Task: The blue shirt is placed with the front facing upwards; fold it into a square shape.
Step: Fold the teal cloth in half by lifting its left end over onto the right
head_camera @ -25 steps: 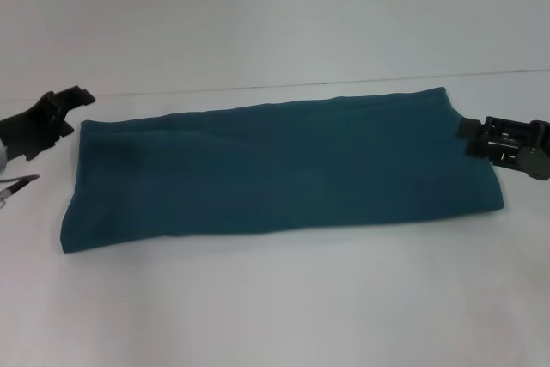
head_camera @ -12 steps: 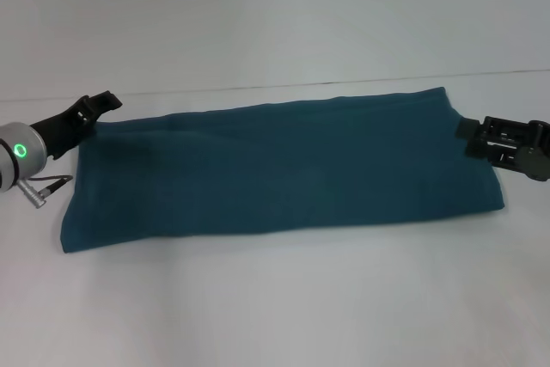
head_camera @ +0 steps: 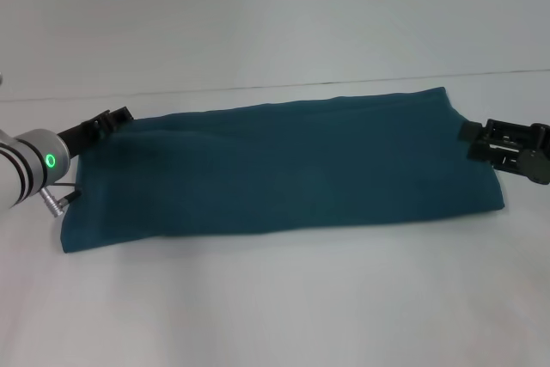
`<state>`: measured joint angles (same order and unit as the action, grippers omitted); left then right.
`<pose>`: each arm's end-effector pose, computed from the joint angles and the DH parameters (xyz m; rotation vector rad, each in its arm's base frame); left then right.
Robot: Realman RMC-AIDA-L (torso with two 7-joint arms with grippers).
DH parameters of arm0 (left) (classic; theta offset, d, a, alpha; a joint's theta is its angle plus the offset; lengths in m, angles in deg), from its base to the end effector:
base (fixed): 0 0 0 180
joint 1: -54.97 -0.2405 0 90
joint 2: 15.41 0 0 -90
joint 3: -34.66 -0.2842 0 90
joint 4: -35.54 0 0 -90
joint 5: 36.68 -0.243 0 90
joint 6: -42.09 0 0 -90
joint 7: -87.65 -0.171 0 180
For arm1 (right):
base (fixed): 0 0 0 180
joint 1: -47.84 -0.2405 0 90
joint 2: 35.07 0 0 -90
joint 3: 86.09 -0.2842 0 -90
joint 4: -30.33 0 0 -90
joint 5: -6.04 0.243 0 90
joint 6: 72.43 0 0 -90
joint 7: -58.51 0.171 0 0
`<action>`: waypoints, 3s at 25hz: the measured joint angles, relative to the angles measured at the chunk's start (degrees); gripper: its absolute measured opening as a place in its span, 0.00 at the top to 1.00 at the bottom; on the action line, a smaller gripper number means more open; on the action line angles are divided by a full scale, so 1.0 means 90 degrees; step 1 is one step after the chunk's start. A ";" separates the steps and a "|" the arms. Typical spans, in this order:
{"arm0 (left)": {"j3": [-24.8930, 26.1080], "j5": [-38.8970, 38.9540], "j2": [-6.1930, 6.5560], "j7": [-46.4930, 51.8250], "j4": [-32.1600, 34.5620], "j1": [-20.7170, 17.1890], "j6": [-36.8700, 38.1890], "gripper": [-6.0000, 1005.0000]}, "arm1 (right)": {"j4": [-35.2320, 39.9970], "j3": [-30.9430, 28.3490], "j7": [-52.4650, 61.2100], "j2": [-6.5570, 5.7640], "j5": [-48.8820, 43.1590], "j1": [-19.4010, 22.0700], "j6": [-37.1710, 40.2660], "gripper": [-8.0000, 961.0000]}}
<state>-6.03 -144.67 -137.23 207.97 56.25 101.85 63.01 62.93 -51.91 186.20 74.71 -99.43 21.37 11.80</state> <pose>-0.3167 0.5216 -0.0633 -1.5709 -1.5131 -0.5959 0.3563 0.3929 0.0546 -2.0154 1.7729 1.0203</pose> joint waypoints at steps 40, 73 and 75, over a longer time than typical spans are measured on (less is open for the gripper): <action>0.0174 -0.0047 0.0694 0.1753 0.0998 -0.1193 0.4105 0.31 | -0.0166 -0.0003 -0.0019 -0.0081 0.0002 -0.0009 -0.0138 0.32; 0.0212 -0.0719 0.0597 0.2271 0.0797 -0.1388 0.3315 0.31 | -0.0166 0.0002 -0.0044 -0.0060 0.0001 -0.0072 -0.0159 0.32; 0.0223 -0.0719 0.0599 0.2117 0.1077 -0.1414 0.3566 0.31 | -0.0165 -0.0003 -0.0039 -0.0065 0.0001 -0.0062 -0.0156 0.32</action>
<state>-4.02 -151.14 -131.84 227.03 65.95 89.13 95.11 61.45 -51.94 185.85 74.12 -99.42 20.82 10.39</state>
